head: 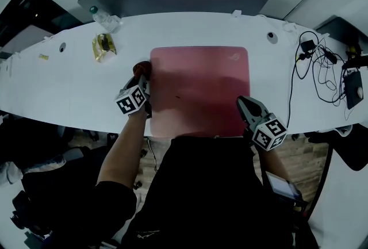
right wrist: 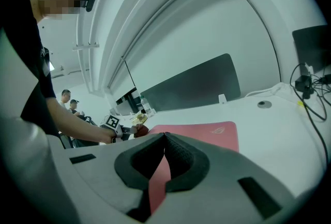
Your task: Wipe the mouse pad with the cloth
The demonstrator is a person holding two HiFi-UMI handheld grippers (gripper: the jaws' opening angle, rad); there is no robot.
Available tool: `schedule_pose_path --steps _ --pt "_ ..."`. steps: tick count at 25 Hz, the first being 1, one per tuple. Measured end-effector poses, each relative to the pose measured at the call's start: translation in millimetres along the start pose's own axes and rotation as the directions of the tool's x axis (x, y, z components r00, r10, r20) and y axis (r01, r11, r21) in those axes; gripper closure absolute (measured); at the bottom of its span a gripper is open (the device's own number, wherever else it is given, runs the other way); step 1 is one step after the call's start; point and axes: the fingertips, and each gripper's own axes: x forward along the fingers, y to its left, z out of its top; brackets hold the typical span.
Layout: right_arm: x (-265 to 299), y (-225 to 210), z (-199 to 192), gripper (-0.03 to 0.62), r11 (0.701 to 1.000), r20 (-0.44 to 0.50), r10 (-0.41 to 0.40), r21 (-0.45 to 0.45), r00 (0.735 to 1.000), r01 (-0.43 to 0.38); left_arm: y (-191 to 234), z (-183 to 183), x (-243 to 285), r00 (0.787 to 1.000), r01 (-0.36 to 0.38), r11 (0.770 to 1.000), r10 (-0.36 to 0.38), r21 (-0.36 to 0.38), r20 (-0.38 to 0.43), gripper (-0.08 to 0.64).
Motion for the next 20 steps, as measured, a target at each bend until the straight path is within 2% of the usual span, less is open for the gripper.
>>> schedule_pose_path --steps 6,10,20 --pt "-5.8 -2.9 -2.0 0.566 0.999 0.007 -0.028 0.019 1.0 0.028 -25.9 -18.8 15.3 0.997 0.065 0.997 -0.063 0.036 -0.053 0.463" --pt "-8.0 -3.3 -4.1 0.566 0.999 0.015 -0.03 0.026 0.999 0.029 -44.2 -25.8 17.9 0.992 0.094 0.991 -0.085 0.101 -0.088 0.465" --pt "-22.5 -17.5 -9.2 0.566 0.998 0.02 -0.042 0.056 0.999 0.041 -79.3 -31.0 27.9 0.986 0.128 0.985 -0.114 0.116 -0.125 0.465"
